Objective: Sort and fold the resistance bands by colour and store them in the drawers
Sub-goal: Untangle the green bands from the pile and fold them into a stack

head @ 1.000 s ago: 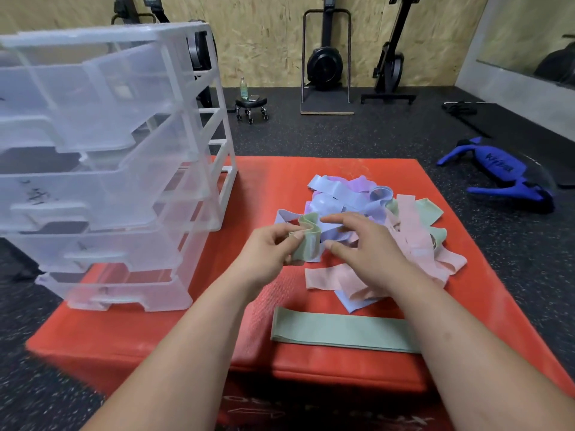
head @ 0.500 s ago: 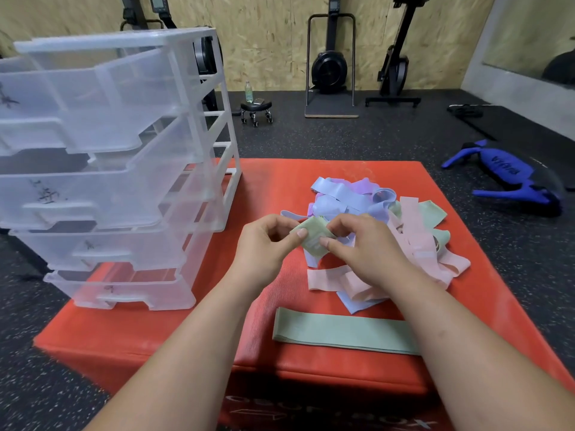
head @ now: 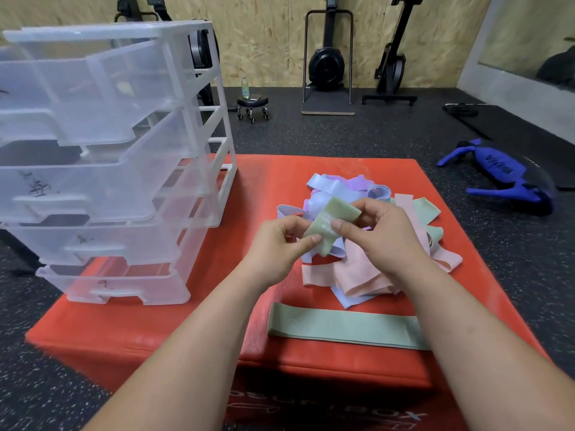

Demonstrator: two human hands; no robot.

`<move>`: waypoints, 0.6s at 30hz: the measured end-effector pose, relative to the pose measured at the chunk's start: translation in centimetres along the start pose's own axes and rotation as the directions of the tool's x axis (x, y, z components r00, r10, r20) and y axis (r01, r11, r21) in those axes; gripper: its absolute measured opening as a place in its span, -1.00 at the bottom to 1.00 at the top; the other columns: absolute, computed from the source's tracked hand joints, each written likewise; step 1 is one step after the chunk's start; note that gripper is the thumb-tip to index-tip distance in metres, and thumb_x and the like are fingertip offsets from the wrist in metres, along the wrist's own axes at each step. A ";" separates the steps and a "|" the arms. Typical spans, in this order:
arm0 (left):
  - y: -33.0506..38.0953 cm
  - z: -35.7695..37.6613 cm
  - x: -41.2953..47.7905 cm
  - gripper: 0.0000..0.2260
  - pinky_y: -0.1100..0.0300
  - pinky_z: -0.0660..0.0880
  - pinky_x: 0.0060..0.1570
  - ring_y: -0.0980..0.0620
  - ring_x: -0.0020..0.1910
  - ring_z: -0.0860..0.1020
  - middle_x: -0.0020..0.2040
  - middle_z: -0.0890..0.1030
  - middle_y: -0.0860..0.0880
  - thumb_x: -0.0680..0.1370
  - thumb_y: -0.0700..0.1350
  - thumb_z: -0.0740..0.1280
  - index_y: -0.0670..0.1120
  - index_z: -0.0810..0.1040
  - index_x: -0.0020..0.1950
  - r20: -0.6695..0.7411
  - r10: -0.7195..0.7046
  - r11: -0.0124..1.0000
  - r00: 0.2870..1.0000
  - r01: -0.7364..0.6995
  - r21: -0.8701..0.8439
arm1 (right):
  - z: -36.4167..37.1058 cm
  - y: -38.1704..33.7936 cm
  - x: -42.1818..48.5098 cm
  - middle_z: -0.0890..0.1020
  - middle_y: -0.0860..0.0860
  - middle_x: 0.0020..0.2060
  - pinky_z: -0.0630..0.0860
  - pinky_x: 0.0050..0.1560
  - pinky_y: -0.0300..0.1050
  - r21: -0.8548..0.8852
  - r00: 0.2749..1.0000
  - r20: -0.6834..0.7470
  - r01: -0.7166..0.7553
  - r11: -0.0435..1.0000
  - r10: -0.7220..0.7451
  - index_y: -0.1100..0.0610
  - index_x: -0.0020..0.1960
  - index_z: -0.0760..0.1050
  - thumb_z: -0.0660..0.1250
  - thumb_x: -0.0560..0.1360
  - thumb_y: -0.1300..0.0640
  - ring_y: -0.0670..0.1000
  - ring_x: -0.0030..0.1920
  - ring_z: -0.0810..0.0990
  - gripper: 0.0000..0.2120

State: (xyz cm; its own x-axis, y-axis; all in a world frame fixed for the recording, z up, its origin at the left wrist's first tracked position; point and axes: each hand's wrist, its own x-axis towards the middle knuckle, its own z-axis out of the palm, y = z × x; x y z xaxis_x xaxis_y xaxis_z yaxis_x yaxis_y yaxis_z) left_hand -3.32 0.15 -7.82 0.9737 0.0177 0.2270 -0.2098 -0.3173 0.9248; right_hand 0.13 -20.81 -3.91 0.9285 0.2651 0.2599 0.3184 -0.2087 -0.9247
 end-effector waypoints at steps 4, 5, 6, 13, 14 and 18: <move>0.2 0.0 0.1 -0.96 0.06 0.56 0.03 0.14 -0.15 0.64 -0.12 0.76 0.00 0.57 -0.18 0.53 -0.07 0.75 0.01 -0.051 0.067 0.995 0.996 -0.062 0.084 | -0.8 0.3 -0.5 0.75 -0.13 -0.21 0.49 -0.19 -0.42 -0.109 0.992 0.112 -0.042 0.993 0.054 0.05 -0.01 0.68 0.61 0.43 0.17 -0.20 -0.23 0.68 -0.82; 0.2 0.0 0.1 -0.96 0.10 0.56 0.01 0.14 -0.16 0.63 -0.13 0.75 0.01 0.57 -0.17 0.53 -0.06 0.75 0.00 -0.036 0.073 0.992 0.997 -0.069 0.108 | -0.9 0.4 -0.7 0.73 -0.16 -0.26 0.47 -0.21 -0.42 -0.139 0.991 0.123 -0.042 0.989 0.060 0.02 -0.04 0.69 0.61 0.43 0.15 -0.23 -0.26 0.65 -0.84; 0.2 0.0 0.1 -0.97 0.14 0.55 -0.01 0.12 -0.16 0.63 -0.14 0.74 0.03 0.56 -0.15 0.54 -0.05 0.74 -0.02 -0.012 0.068 0.989 0.998 -0.066 0.129 | -1.1 0.6 -0.7 0.72 -0.15 -0.28 0.46 -0.21 -0.42 -0.156 0.992 0.110 -0.041 0.987 0.059 0.01 -0.07 0.69 0.61 0.44 0.15 -0.23 -0.28 0.62 -0.86; -0.9 -1.1 -0.3 -0.86 0.14 0.48 -0.06 0.07 -0.14 0.61 -0.17 0.70 0.10 0.56 0.00 0.54 0.01 0.65 -0.13 0.138 -0.010 0.904 0.990 -0.050 0.424 | -3.1 0.6 -0.9 0.76 -0.05 -0.20 0.53 -0.16 -0.35 0.003 0.995 0.022 -0.098 0.995 0.098 0.09 0.00 0.72 0.54 0.50 0.22 -0.16 -0.20 0.68 -0.91; -0.9 -1.3 -0.3 -0.86 0.13 0.47 -0.06 0.04 -0.14 0.60 -0.17 0.70 0.09 0.56 0.00 0.53 0.01 0.65 -0.13 0.143 -0.009 0.895 0.990 -0.056 0.443 | -3.6 0.8 -0.9 0.74 -0.05 -0.23 0.50 -0.19 -0.32 -0.007 0.994 0.013 -0.111 0.994 0.111 0.08 0.00 0.73 0.54 0.51 0.19 -0.17 -0.24 0.63 -0.92; -1.2 -2.6 -0.3 -0.88 0.16 0.45 -0.16 0.11 -0.19 0.58 -0.21 0.67 0.12 0.54 -0.04 0.55 0.04 0.63 -0.12 0.051 0.002 0.879 0.999 -0.026 0.476 | -5.9 1.5 -0.9 0.68 -0.07 -0.32 0.44 -0.20 -0.14 -0.014 0.985 -0.103 -0.143 0.990 0.141 0.06 -0.04 0.72 0.52 0.53 0.13 -0.13 -0.29 0.54 -0.97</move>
State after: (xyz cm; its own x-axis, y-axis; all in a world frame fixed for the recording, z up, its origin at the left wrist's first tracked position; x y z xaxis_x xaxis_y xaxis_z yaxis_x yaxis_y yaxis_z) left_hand -3.57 2.97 -8.22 0.9766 -0.0315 0.2126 -0.1676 -0.7305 0.6620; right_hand 0.88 -26.88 -3.86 0.9788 0.1349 0.1544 0.1852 -0.2579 -0.9483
